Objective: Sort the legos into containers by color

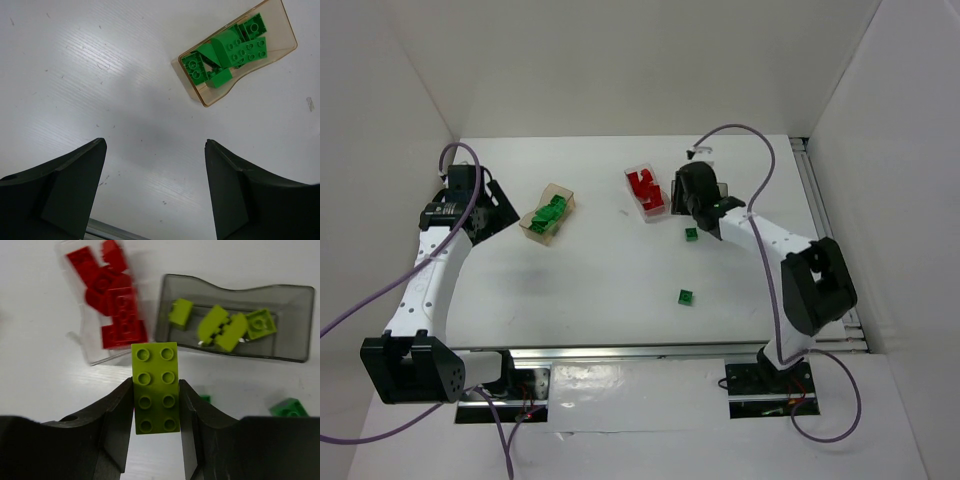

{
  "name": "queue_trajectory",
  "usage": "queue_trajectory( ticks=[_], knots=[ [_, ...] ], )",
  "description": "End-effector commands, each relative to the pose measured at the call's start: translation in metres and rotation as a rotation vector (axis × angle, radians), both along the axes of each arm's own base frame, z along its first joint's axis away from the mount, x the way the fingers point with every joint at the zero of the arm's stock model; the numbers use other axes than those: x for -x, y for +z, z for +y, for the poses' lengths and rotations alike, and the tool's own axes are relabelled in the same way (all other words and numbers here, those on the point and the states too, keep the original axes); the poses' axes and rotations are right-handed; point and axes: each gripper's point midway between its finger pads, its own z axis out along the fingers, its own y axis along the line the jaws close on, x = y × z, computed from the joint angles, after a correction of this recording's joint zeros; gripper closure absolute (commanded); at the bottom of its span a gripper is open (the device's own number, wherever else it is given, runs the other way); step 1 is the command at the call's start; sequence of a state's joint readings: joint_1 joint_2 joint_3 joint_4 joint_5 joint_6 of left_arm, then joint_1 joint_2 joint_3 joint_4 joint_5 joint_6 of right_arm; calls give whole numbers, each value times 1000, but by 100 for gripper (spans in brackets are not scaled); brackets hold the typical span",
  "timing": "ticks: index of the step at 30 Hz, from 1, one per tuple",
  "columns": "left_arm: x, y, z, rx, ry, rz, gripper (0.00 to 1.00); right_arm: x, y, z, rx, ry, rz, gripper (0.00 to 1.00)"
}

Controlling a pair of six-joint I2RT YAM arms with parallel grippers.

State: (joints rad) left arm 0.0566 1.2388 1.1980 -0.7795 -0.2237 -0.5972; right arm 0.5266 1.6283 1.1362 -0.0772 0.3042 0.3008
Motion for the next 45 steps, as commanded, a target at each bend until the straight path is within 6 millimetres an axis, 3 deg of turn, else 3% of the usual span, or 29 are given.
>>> queue_trajectory(
  ticks=[1, 3, 5, 6, 11, 15, 19, 20, 21, 23, 24, 25, 26, 27, 28, 29, 30, 34, 35, 38, 41, 45],
  knots=[
    [-4, 6, 2, -11, -18, -28, 11, -24, -12, -31, -23, -131, 68, 60],
    [-7, 6, 2, -11, -18, -28, 11, -43, -6, -34, -19, -148, 59, 59],
    [-7, 6, 2, -11, -18, -28, 11, -58, -18, -41, 13, -179, 68, 59],
    [-7, 6, 2, -11, -18, -28, 11, -68, -11, -46, 12, -204, 47, 59],
    [-7, 6, 2, -11, -18, -28, 11, -92, -15, -62, -16, -242, 42, 54],
    [-7, 6, 2, -11, -18, -28, 11, -97, -30, -55, -11, -221, 88, 49],
    [-8, 10, 0, -4, -24, -38, 11, -101, -33, -42, -28, -174, 88, 13],
    [-8, 10, 0, -4, -24, -38, 11, -103, -29, -41, -32, -173, 80, 9],
    [-8, 10, 0, -4, -24, -38, 11, -99, -32, -38, -16, -174, 93, 9],
    [-10, 13, 0, -5, -24, -47, 11, -93, -31, -53, 22, -229, 81, 11],
    [-10, 13, 0, -5, -24, -47, 11, -88, -7, -58, -4, -253, 31, 15],
    [-10, 13, 0, -5, -24, -47, 11, -85, 4, -64, -11, -274, -12, 19],
    [-10, 13, 0, -5, -24, -47, 11, -69, -8, -71, -7, -295, 7, 23],
    [-10, 13, 0, -5, -24, -47, 11, -61, 15, -80, -50, -318, -36, 29],
    [-10, 13, 0, -5, -24, -47, 11, -56, 18, -88, -58, -339, -46, 39],
    [-10, 13, 0, -5, -24, -47, 11, -44, 7, -92, -44, -340, -22, 43],
    [-10, 13, -1, 2, -30, -48, 11, -40, 16, -105, -61, -370, -35, 45],
    [-11, 11, -3, 10, -36, -39, 12, -20, 5, -135, -90, -474, 27, 54],
    [-11, 11, -3, 10, -36, -39, 12, -9, -9, -144, -82, -509, 67, 57],
    [-12, 8, -4, 16, -42, -41, 12, 6, -27, -165, -124, -593, 123, 51],
    [-10, 8, -5, 16, -42, -41, 12, 27, -62, -179, -118, -664, 237, 30],
    [-8, 4, -4, 11, -49, -30, 12, 42, -91, -181, -161, -670, 326, 15]
  ],
)
